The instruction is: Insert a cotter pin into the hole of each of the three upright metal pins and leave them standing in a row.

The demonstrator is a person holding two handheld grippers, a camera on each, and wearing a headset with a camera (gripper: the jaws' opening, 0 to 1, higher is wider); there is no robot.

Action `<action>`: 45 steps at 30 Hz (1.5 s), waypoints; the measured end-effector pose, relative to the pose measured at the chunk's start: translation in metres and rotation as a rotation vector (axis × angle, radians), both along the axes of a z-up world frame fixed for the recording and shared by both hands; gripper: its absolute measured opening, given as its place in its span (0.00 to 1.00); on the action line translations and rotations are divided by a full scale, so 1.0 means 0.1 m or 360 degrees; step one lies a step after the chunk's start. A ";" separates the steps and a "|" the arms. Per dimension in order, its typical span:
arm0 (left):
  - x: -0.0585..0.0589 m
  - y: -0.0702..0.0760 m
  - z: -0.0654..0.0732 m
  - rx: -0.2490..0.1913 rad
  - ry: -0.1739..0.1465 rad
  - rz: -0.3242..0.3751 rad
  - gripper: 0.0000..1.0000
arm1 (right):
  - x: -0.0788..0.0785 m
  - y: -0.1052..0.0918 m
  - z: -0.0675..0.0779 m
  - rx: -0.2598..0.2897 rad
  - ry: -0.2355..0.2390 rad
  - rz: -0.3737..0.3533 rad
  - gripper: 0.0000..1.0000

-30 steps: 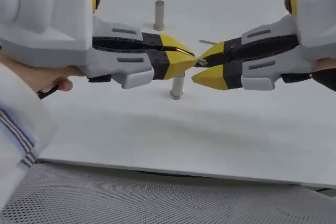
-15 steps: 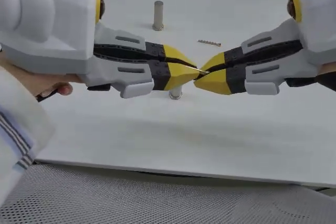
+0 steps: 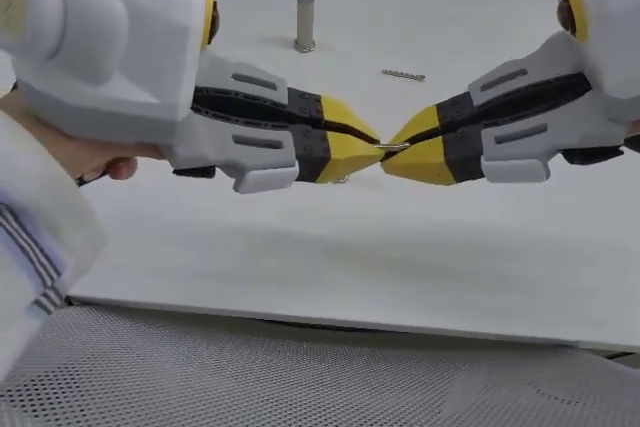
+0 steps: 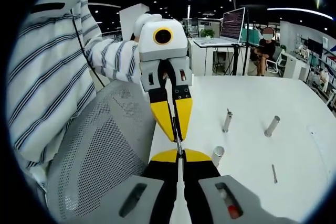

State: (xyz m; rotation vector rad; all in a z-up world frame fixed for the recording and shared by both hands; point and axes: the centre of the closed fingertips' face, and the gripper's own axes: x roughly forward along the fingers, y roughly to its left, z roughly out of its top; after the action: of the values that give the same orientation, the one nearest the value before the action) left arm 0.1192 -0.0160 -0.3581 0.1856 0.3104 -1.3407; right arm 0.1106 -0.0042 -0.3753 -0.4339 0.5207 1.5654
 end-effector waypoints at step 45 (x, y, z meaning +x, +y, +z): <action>0.62 0.22 -0.73 0.0526 -0.0032 0.0171 0.12 | 0.64 -0.29 -0.72 -0.0307 -0.0150 -0.0203 0.00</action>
State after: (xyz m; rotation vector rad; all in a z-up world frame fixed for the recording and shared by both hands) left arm 0.1816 0.0061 -0.4306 0.4521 0.5176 -1.1748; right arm 0.1747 -0.0333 -0.4475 -0.6069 0.6172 1.3712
